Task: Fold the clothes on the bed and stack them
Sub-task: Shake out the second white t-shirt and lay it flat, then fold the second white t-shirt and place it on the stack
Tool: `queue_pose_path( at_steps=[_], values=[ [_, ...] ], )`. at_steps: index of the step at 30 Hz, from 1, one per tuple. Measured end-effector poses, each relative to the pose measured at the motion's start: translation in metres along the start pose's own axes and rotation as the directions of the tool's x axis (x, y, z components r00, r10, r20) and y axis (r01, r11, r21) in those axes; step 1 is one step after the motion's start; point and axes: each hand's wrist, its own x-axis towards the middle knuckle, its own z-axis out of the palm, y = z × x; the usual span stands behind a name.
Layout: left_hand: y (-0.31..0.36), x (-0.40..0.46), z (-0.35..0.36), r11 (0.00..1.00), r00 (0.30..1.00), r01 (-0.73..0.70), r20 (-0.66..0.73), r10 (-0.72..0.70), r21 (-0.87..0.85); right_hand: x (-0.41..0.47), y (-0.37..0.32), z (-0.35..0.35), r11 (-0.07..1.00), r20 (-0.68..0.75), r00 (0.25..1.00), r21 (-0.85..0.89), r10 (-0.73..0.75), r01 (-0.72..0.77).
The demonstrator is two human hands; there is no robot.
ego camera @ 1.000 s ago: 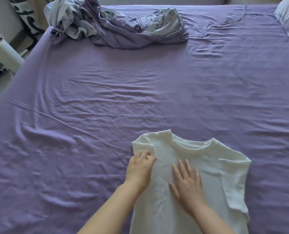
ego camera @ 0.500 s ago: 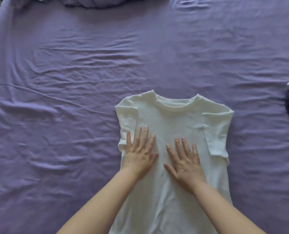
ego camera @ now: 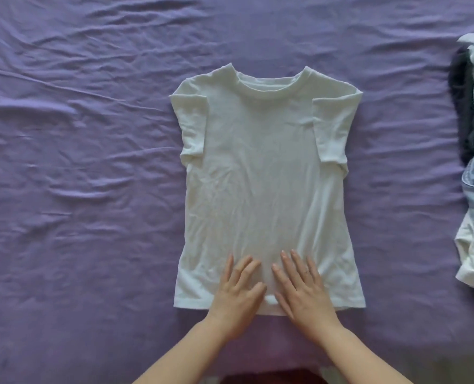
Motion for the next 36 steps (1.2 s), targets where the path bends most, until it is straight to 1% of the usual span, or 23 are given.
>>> queue_pose_path(
  at_steps=[3,5,7,9,10,12,15,20,22,24,25,26,27,28,30,32,34,36],
  values=[
    [0.001,-0.011,0.0,1.0,0.997,-0.013,0.078,0.012,0.001,-0.013,-0.005,-0.002,0.996,-0.031,1.0,0.085,-0.004,0.006],
    [-0.001,-0.015,-0.003,0.999,0.985,-0.043,0.167,0.04,0.016,-0.019,-0.004,0.0,0.994,-0.036,0.999,0.11,-0.017,0.021],
    [-0.001,-0.013,-0.007,0.997,0.964,-0.062,0.262,0.046,0.053,-0.022,0.0,0.001,0.993,-0.014,0.999,0.111,-0.033,0.034],
    [0.002,-0.009,-0.01,0.996,0.954,-0.029,0.299,0.005,0.079,-0.022,0.004,-0.001,0.995,0.039,0.997,0.081,-0.065,0.062],
    [0.003,-0.007,-0.012,0.997,0.957,-0.006,0.29,-0.018,0.083,-0.022,0.005,-0.003,0.995,0.073,0.995,0.072,-0.073,0.067],
    [0.005,-0.004,-0.012,0.997,0.974,0.016,0.223,-0.032,0.076,-0.021,0.005,-0.007,0.995,0.107,0.992,0.079,-0.061,0.053],
    [0.005,0.001,-0.019,0.999,0.975,0.045,0.217,-0.046,0.008,-0.022,0.002,-0.009,0.989,0.043,0.998,0.141,-0.038,0.032],
    [0.0,0.014,-0.04,0.993,0.992,0.072,0.106,-0.062,-0.094,-0.015,0.005,-0.018,0.959,-0.044,0.998,0.282,0.05,-0.036],
    [-0.005,0.025,-0.052,0.988,0.984,0.142,0.114,-0.135,-0.058,-0.006,0.01,-0.028,0.937,-0.077,0.99,0.338,0.117,-0.085],
    [-0.008,0.041,-0.067,0.961,0.938,0.276,0.223,-0.265,-0.019,0.006,0.016,-0.04,0.919,-0.103,0.974,0.364,0.203,-0.153],
    [-0.01,0.049,-0.072,0.939,0.907,0.343,0.269,-0.325,-0.024,0.013,0.02,-0.047,0.917,-0.114,0.966,0.356,0.233,-0.179],
    [-0.014,0.056,-0.075,0.923,0.884,0.382,0.305,-0.353,-0.038,0.022,0.025,-0.055,0.919,-0.111,0.963,0.342,0.245,-0.195],
    [-0.018,0.065,-0.079,0.924,0.877,0.38,0.33,-0.349,-0.032,0.031,0.032,-0.06,0.928,-0.117,0.963,0.318,0.244,-0.196],
    [-0.021,0.074,-0.086,0.935,0.88,0.355,0.344,-0.327,-0.021,0.039,0.04,-0.065,0.944,-0.125,0.966,0.274,0.226,-0.185],
    [-0.033,0.094,-0.099,0.968,0.902,0.251,0.362,-0.237,0.009,0.061,0.06,-0.077,0.978,-0.16,0.973,0.154,0.167,-0.142],
    [-0.049,0.112,-0.115,0.983,0.89,0.169,0.417,-0.185,0.075,0.086,0.078,-0.092,0.99,-0.139,0.981,0.059,0.136,-0.129],
    [-0.065,0.13,-0.129,0.98,0.864,0.144,0.464,-0.193,0.14,0.11,0.095,-0.11,0.995,-0.114,0.988,-0.003,0.102,-0.103],
    [-0.083,0.145,-0.144,0.968,0.843,0.151,0.485,-0.232,0.201,0.131,0.109,-0.125,0.997,-0.029,0.997,-0.004,0.074,-0.074]
  ],
)
